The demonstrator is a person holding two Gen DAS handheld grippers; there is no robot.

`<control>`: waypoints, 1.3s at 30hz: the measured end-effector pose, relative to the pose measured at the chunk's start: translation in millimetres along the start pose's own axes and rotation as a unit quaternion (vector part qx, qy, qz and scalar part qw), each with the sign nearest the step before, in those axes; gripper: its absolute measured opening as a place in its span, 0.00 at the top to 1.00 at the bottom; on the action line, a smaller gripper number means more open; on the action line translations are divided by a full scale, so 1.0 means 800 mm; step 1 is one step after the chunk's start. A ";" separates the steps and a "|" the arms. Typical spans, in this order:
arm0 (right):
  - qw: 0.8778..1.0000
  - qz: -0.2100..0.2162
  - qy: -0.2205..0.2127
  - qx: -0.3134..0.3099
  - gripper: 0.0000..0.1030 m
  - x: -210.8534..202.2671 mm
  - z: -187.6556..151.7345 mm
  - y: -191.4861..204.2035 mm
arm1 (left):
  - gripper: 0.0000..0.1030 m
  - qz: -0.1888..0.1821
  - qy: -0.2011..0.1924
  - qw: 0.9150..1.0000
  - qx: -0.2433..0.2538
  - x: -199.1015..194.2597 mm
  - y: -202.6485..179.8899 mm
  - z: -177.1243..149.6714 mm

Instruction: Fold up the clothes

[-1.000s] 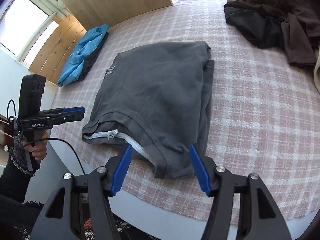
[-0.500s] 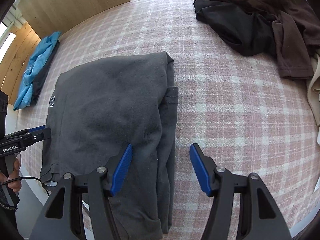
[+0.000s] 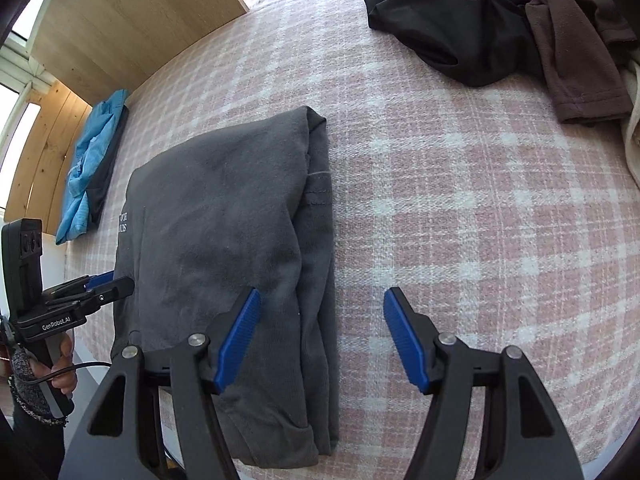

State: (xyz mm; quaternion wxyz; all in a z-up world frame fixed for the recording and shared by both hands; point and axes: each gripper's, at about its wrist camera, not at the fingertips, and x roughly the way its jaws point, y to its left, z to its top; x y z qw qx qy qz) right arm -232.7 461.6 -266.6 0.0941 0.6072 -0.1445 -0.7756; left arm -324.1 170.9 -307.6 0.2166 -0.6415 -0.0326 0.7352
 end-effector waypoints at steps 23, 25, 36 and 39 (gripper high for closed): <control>0.991 -0.009 0.011 -0.136 0.59 0.022 0.004 0.061 | 0.80 0.009 0.000 0.999 0.032 0.018 -0.011 0.012; 0.991 0.000 0.007 -0.133 0.67 0.025 0.005 0.060 | 0.82 0.011 -0.001 0.999 0.037 0.020 -0.016 0.014; 0.983 0.181 0.032 -0.020 0.86 0.020 0.017 0.036 | 0.87 -0.071 -0.036 0.997 -0.007 0.022 -0.032 0.021; 0.984 0.170 0.032 -0.049 0.86 0.026 0.016 0.060 | 0.87 -0.100 -0.044 0.994 -0.012 0.019 -0.044 0.022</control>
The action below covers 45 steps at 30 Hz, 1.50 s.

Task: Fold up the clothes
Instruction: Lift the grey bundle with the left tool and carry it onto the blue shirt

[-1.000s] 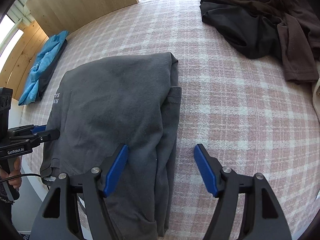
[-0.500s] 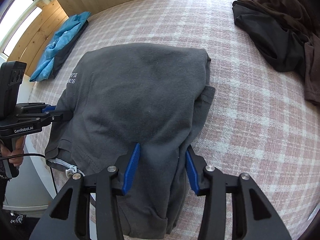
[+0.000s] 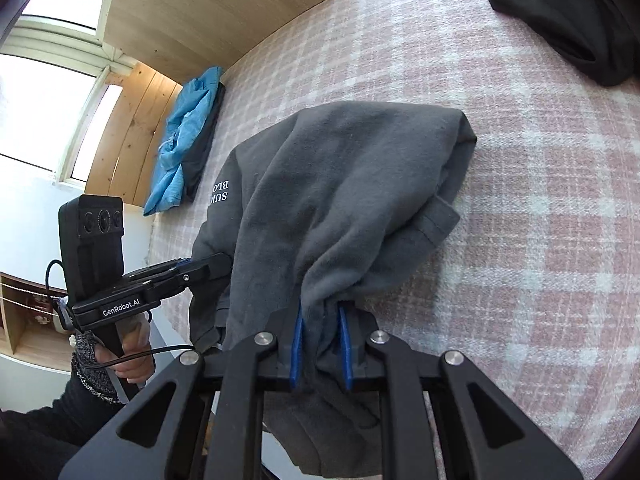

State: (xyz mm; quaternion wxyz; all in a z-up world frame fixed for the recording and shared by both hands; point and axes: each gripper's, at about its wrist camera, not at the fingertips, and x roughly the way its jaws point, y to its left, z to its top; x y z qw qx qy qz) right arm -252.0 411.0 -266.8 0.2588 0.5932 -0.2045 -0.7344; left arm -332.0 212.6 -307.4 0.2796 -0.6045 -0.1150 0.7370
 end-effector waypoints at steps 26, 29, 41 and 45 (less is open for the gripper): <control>0.996 -0.032 0.007 -0.086 0.82 -0.006 0.025 0.058 | 0.87 -0.002 -0.037 0.999 0.030 -0.045 -0.040 -0.014; 0.993 -0.036 -0.011 -0.116 0.82 -0.016 0.043 0.097 | 0.87 0.018 -0.064 0.996 0.051 -0.078 -0.049 -0.007; 0.977 -0.038 -0.065 -0.200 0.82 0.065 0.142 0.307 | 0.86 0.065 -0.143 0.985 0.079 -0.236 0.075 0.048; 0.980 -0.018 -0.073 -0.185 0.82 0.121 0.182 0.383 | 0.86 0.084 -0.150 0.981 0.087 -0.297 0.155 0.078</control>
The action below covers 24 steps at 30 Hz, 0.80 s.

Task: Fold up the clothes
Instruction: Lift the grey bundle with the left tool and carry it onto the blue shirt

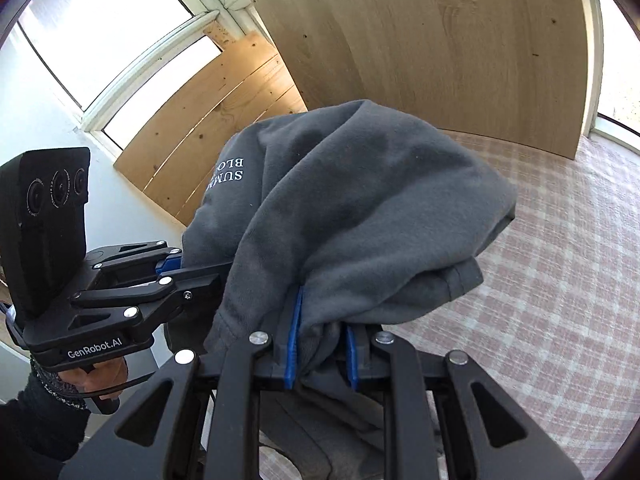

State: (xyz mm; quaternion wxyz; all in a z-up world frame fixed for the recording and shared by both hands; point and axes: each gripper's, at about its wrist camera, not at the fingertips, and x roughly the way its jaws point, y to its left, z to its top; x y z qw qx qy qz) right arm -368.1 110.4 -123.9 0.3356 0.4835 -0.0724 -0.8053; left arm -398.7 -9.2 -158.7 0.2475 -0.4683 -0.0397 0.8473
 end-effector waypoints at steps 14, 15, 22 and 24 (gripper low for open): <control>0.997 -0.025 0.041 0.052 0.83 0.190 0.106 0.049 | 0.86 0.001 0.040 0.999 -0.037 0.016 0.264 0.058; 0.996 -0.032 0.051 0.064 0.83 0.198 0.102 0.033 | 0.86 0.008 0.048 0.997 -0.054 0.027 0.285 0.054; 0.992 -0.079 0.077 0.066 0.83 0.227 0.089 -0.002 | 0.85 0.033 0.079 0.995 -0.055 0.063 0.338 0.027; 0.991 -0.094 0.082 0.043 0.83 0.229 0.092 0.005 | 0.83 0.049 0.079 0.995 -0.029 0.062 0.330 0.027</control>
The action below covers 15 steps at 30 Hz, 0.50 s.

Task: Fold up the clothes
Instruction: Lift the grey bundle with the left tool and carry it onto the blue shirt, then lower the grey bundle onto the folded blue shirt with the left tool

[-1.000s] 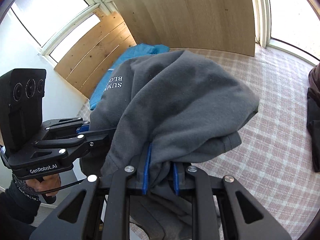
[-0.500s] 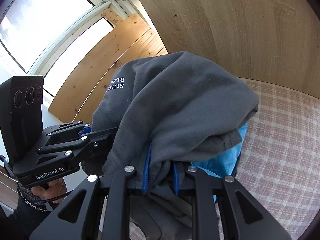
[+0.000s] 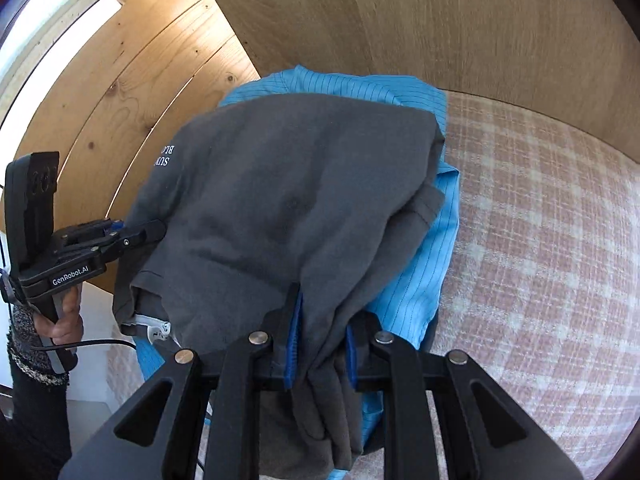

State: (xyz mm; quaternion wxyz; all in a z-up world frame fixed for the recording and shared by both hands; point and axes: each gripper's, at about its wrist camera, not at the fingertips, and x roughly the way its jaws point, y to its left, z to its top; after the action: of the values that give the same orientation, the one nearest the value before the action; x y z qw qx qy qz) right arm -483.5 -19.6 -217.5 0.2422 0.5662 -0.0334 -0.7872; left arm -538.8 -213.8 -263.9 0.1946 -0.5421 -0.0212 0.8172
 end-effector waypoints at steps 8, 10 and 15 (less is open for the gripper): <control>0.999 -0.027 -0.033 0.003 0.79 -0.069 -0.002 -0.022 | 0.78 0.063 -0.054 0.996 0.037 -0.067 -0.010 -0.009; 0.997 -0.039 -0.065 -0.003 0.79 -0.090 0.000 -0.018 | 0.78 0.050 -0.078 0.995 0.040 -0.085 -0.014 -0.009; 0.995 -0.006 -0.085 -0.051 0.79 -0.087 0.007 0.014 | 0.78 0.003 -0.086 0.994 0.064 -0.069 -0.031 -0.010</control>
State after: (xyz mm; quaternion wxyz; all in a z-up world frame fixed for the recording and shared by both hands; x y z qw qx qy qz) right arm -468.1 -1.8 -150.8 0.2623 0.4845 -0.0108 -0.8344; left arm -506.1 -210.7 -212.8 0.2236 -0.4562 0.0158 0.8612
